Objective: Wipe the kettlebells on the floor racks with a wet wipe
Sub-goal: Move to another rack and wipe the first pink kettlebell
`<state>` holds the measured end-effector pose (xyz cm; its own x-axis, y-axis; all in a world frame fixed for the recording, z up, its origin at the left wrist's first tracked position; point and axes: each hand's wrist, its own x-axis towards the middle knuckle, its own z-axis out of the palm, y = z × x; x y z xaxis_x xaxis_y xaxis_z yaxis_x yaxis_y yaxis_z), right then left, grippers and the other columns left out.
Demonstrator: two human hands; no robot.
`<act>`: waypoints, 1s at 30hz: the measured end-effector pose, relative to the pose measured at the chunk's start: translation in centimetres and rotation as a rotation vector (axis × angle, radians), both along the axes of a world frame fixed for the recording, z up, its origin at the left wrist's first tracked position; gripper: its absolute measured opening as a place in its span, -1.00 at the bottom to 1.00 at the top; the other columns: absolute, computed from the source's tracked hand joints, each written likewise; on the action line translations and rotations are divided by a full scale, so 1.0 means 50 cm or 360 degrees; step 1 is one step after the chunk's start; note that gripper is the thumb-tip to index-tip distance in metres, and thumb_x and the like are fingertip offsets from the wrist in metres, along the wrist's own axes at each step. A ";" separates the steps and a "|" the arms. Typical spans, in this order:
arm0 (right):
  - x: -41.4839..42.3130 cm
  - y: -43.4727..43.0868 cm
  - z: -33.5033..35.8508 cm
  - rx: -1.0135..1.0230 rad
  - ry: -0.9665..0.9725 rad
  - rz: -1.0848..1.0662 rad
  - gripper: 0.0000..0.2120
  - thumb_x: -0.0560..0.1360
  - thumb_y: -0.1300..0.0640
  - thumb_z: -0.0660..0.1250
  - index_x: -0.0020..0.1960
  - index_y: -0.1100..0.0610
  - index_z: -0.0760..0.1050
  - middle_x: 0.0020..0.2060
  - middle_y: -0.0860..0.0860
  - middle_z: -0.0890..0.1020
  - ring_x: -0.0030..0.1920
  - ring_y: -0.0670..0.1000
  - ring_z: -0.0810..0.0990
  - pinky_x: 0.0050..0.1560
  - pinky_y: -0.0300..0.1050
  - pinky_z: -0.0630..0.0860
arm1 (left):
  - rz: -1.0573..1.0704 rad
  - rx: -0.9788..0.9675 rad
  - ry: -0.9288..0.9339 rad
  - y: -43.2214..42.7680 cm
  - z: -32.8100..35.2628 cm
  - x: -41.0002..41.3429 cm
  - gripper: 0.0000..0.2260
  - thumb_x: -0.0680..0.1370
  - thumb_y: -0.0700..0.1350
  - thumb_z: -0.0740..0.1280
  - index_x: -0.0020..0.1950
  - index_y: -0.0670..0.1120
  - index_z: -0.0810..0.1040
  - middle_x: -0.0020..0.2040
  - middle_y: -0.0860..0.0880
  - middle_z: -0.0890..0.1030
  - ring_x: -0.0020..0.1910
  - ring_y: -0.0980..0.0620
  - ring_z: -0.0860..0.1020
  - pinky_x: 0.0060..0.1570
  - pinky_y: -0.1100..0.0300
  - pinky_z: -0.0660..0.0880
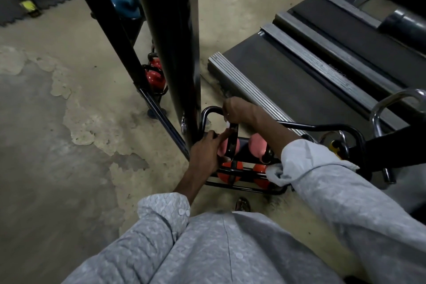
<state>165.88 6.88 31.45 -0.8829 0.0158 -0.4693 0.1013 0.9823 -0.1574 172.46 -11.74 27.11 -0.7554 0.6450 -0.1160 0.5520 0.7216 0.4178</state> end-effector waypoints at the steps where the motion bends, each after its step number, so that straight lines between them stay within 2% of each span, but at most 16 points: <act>1: 0.007 0.004 -0.007 -0.0009 0.0045 0.0015 -0.79 0.54 0.21 0.36 0.10 0.31 0.62 0.02 0.19 0.69 0.04 0.19 0.66 0.09 0.07 0.60 | 0.0008 0.0022 -0.0011 0.001 0.000 -0.001 -0.15 0.37 0.10 0.55 0.57 0.28 0.20 0.20 -0.04 0.49 0.03 -0.10 0.62 -0.08 0.01 0.59; 4: 0.042 0.016 -0.024 0.0005 0.0207 0.0071 -0.84 0.49 0.23 0.39 0.01 0.26 0.67 -0.04 0.16 0.68 0.06 0.13 0.61 0.06 0.10 0.59 | 0.0098 0.0166 -0.0109 -0.001 -0.003 -0.002 -0.21 0.34 0.03 0.56 0.52 0.14 0.32 0.19 -0.01 0.51 0.05 -0.12 0.63 -0.08 0.03 0.58; 7: 0.090 0.021 -0.045 -0.0079 0.0479 0.0016 -0.86 0.47 0.21 0.44 0.02 0.20 0.66 0.00 0.17 0.57 0.00 0.14 0.56 0.00 0.08 0.57 | 0.0142 0.0250 -0.0153 -0.007 -0.007 -0.002 -0.18 0.32 0.05 0.57 0.52 0.03 0.32 0.30 0.00 0.51 0.14 -0.11 0.62 -0.01 0.00 0.59; 11: 0.123 0.017 -0.062 -0.0153 0.0639 -0.0071 -0.81 0.46 0.29 0.44 0.07 0.19 0.66 0.04 0.15 0.51 -0.07 0.12 0.55 -0.14 -0.02 0.56 | 0.0135 0.0266 -0.0196 -0.003 -0.001 -0.002 -0.09 0.28 0.11 0.60 0.55 0.05 0.25 0.41 -0.02 0.45 0.19 -0.13 0.61 0.01 -0.05 0.59; 13: 0.128 0.009 -0.058 -0.0149 0.0649 -0.0025 -0.78 0.44 0.33 0.42 0.07 0.20 0.65 0.03 0.14 0.51 -0.10 0.12 0.53 -0.19 -0.10 0.49 | 0.0138 0.0298 -0.0224 -0.002 0.003 -0.004 -0.06 0.28 0.09 0.61 0.56 0.06 0.23 0.45 -0.03 0.43 0.20 -0.14 0.60 0.01 -0.05 0.59; 15: 0.141 -0.004 -0.057 -0.0145 0.0674 0.0024 -0.78 0.44 0.33 0.40 0.07 0.19 0.65 0.04 0.11 0.52 -0.11 0.06 0.51 -0.18 -0.16 0.47 | 0.0163 0.0355 -0.0247 -0.002 0.007 -0.007 -0.07 0.31 0.08 0.60 0.58 0.07 0.21 0.48 -0.03 0.41 0.23 -0.13 0.59 0.03 -0.05 0.59; 17: 0.162 -0.020 -0.061 -0.0184 0.0708 0.0004 -0.81 0.44 0.32 0.42 0.03 0.18 0.64 0.04 0.08 0.50 -0.11 -0.01 0.49 -0.16 -0.15 0.55 | 0.0193 0.0369 -0.0257 -0.001 0.011 -0.014 -0.12 0.36 0.09 0.55 0.59 0.07 0.21 0.50 -0.03 0.39 0.24 -0.11 0.58 0.04 -0.03 0.59; 19: 0.185 -0.034 -0.068 -0.0223 0.0733 0.0012 -0.83 0.41 0.32 0.43 -0.02 0.18 0.63 0.01 0.07 0.48 -0.08 -0.01 0.47 -0.11 -0.14 0.54 | 0.0178 0.0316 -0.0259 0.002 0.013 -0.018 -0.11 0.37 0.05 0.56 0.61 0.07 0.18 0.50 -0.02 0.37 0.22 -0.12 0.59 0.01 -0.03 0.59; 22: 0.220 -0.052 -0.073 -0.0277 0.0740 0.0007 -0.83 0.39 0.28 0.43 -0.05 0.10 0.62 0.02 0.04 0.48 0.00 -0.02 0.46 -0.03 -0.20 0.47 | 0.0085 0.0298 -0.0245 0.002 0.008 -0.019 -0.07 0.35 0.03 0.59 0.61 0.11 0.16 0.46 0.00 0.39 0.13 -0.12 0.62 -0.07 -0.04 0.62; 25: 0.261 -0.077 -0.078 -0.0291 0.0732 -0.0043 -0.76 0.40 0.23 0.45 0.05 0.05 0.58 0.15 0.02 0.46 0.11 -0.05 0.43 -0.03 -0.30 0.43 | -0.0001 0.0336 -0.0252 0.001 0.004 -0.026 -0.17 0.40 -0.01 0.53 0.59 0.19 0.21 0.32 0.02 0.44 0.04 -0.09 0.62 -0.15 0.01 0.60; 27: 0.283 -0.092 -0.086 -0.0305 0.0754 -0.0096 -0.71 0.43 0.24 0.44 0.13 0.08 0.57 0.22 0.03 0.44 0.16 -0.05 0.45 -0.02 -0.35 0.45 | -0.0082 0.0339 -0.0285 0.002 0.003 -0.033 -0.18 0.38 -0.01 0.54 0.57 0.23 0.24 0.27 0.05 0.44 0.05 -0.03 0.60 -0.13 -0.01 0.62; 30: 0.298 -0.104 -0.097 -0.0327 0.0784 -0.0158 -0.67 0.46 0.27 0.42 0.21 0.12 0.57 0.19 0.04 0.46 0.13 -0.04 0.48 -0.02 -0.39 0.41 | -0.0209 0.0284 -0.0290 0.004 0.001 -0.039 -0.23 0.40 -0.03 0.54 0.54 0.25 0.28 0.21 0.07 0.45 0.08 0.02 0.57 -0.09 -0.04 0.62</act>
<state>180.80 1.67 26.60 -0.9981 0.0622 -0.0027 0.0581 0.9158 -0.3973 170.49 -11.55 27.17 -0.6409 0.7585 -0.1180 0.5401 0.5548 0.6329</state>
